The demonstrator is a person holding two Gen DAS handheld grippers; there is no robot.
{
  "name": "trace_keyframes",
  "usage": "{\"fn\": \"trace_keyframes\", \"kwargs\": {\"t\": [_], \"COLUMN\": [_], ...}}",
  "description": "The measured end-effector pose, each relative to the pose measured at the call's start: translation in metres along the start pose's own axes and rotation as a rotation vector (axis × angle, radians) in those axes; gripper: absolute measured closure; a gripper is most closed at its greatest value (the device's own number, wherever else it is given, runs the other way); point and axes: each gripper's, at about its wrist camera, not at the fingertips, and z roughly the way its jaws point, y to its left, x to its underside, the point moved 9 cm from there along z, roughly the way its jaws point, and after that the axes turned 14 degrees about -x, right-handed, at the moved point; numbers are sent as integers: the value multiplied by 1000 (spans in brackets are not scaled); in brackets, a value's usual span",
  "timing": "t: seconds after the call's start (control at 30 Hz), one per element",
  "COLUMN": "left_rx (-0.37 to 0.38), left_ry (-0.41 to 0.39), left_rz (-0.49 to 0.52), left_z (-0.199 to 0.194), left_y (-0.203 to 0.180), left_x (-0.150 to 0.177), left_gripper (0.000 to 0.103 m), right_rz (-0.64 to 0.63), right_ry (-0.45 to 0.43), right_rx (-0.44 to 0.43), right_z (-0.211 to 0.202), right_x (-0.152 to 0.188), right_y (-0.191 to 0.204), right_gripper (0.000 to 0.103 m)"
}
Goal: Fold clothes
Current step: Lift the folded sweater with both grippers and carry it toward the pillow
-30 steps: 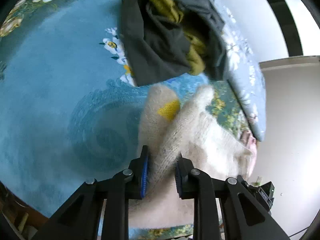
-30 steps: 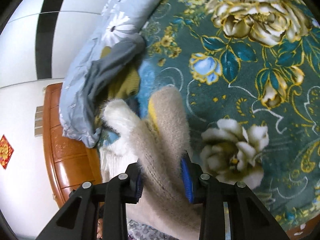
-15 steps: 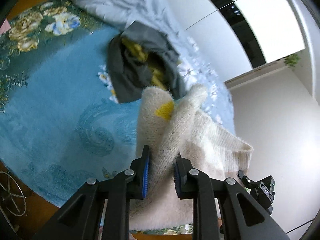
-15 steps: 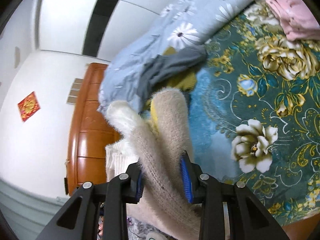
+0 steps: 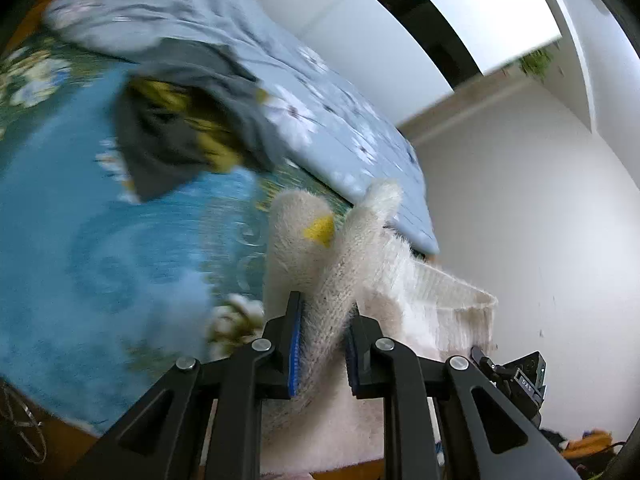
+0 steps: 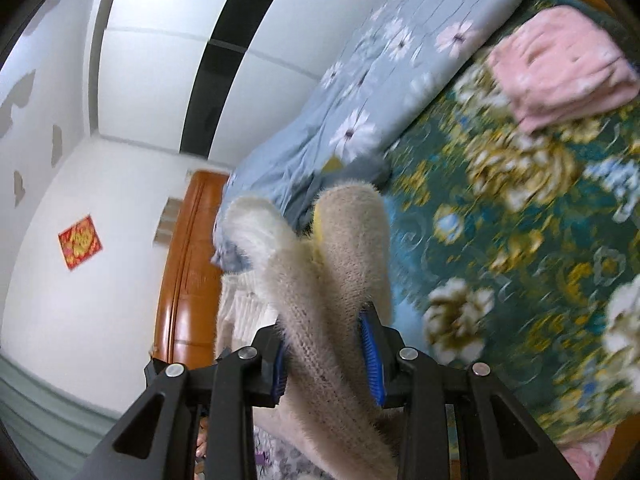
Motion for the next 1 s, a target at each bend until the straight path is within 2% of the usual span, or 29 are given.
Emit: {"fn": "trace_keyframes", "kwargs": {"t": [0.13, 0.3, 0.43, 0.6, 0.8, 0.9, 1.0], "left_rx": [19, 32, 27, 0, -16, -25, -41], "left_ry": [31, 98, 153, 215, 280, 308, 340], "left_rz": [67, 75, 82, 153, 256, 279, 244], "left_z": [54, 127, 186, 247, 312, 344, 379], "left_y": [-83, -191, -268, -340, -402, -412, -406], "left_x": [0, 1, -3, -9, -22, -27, -34], "left_gripper": [85, 85, 85, 85, 85, 85, 86], "right_rz": [8, 44, 62, 96, 119, 139, 175], "right_ry": [-41, -75, -77, -101, -124, -136, -139], "right_rx": [9, 49, 81, 95, 119, 138, 165], "right_z": [-53, -111, -141, -160, -166, -166, -162], "right_x": [-72, -170, -234, -303, -360, -381, -395], "right_y": [-33, -81, -116, -158, -199, -223, -251], "right_gripper": [69, 69, 69, 69, 69, 69, 69]}}
